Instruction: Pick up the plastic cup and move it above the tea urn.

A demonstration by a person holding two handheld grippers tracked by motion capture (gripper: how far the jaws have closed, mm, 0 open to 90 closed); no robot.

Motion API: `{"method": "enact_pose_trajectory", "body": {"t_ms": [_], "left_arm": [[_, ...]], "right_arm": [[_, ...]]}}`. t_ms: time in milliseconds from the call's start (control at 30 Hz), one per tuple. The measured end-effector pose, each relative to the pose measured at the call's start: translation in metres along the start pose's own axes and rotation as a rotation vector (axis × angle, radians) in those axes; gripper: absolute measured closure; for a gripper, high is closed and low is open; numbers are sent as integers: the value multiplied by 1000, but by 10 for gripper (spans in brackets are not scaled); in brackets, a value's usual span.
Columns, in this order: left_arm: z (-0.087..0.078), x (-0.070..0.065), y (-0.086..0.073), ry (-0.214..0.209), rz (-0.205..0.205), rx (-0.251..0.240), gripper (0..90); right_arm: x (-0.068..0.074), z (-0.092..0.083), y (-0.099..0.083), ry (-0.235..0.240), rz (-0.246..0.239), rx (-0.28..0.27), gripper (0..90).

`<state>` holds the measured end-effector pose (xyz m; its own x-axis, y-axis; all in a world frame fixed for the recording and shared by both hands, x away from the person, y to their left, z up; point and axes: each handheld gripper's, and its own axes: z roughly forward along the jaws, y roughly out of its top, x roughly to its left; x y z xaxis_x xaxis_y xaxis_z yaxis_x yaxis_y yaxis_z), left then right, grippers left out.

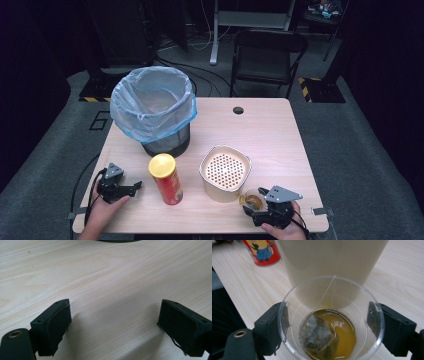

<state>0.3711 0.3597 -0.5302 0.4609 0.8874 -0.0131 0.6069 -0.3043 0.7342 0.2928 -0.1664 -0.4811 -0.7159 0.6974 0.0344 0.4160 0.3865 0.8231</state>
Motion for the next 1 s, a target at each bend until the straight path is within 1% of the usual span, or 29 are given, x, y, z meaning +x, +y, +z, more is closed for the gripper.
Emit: {"method": "enact_pose_trajectory", "body": {"t_ms": [100,133,167,200,233,267,333,400,533,633,667,733,767,800,867,900,1000], "left_arm": [[0,0,0,0,0,0,109],[0,0,0,0,0,0,109],[0,0,0,0,0,1,109],[0,0,0,0,0,0,109],[0,0,0,0,0,0,109],[0,0,0,0,0,1,108],[0,0,0,0,0,1,109],[0,0,0,0,0,1,109],[0,0,0,0,0,1,109],[0,0,0,2,-1,-3,109],[0,0,0,0,0,0,109],[0,0,0,0,0,0,109],[0,0,0,0,0,0,109],[0,0,0,0,0,1,109],[0,0,0,0,0,0,109],[0,0,0,0,0,0,109],[0,0,0,0,0,0,109]], "right_arm": [[1,3,-2,1,-11,16,198],[1,4,-2,5,-14,14,204],[2,5,-3,0,-7,16,216],[1,5,-3,-3,-18,14,228],[2,5,-3,-5,-8,17,233],[1,5,-3,-7,-14,14,241],[2,6,-3,-4,-9,12,246],[1,6,-3,-9,-33,13,280],[1,5,-4,-4,-28,7,283],[2,6,-4,-11,-42,6,288],[2,6,-4,-8,-45,-1,295],[2,6,-4,-7,-57,0,306],[2,6,-4,-7,-57,0,306],[2,6,-4,-8,-46,1,315],[1,5,-4,-2,-50,3,318],[1,5,-4,-1,-43,1,320],[0,5,-4,2,-42,0,322]]}}
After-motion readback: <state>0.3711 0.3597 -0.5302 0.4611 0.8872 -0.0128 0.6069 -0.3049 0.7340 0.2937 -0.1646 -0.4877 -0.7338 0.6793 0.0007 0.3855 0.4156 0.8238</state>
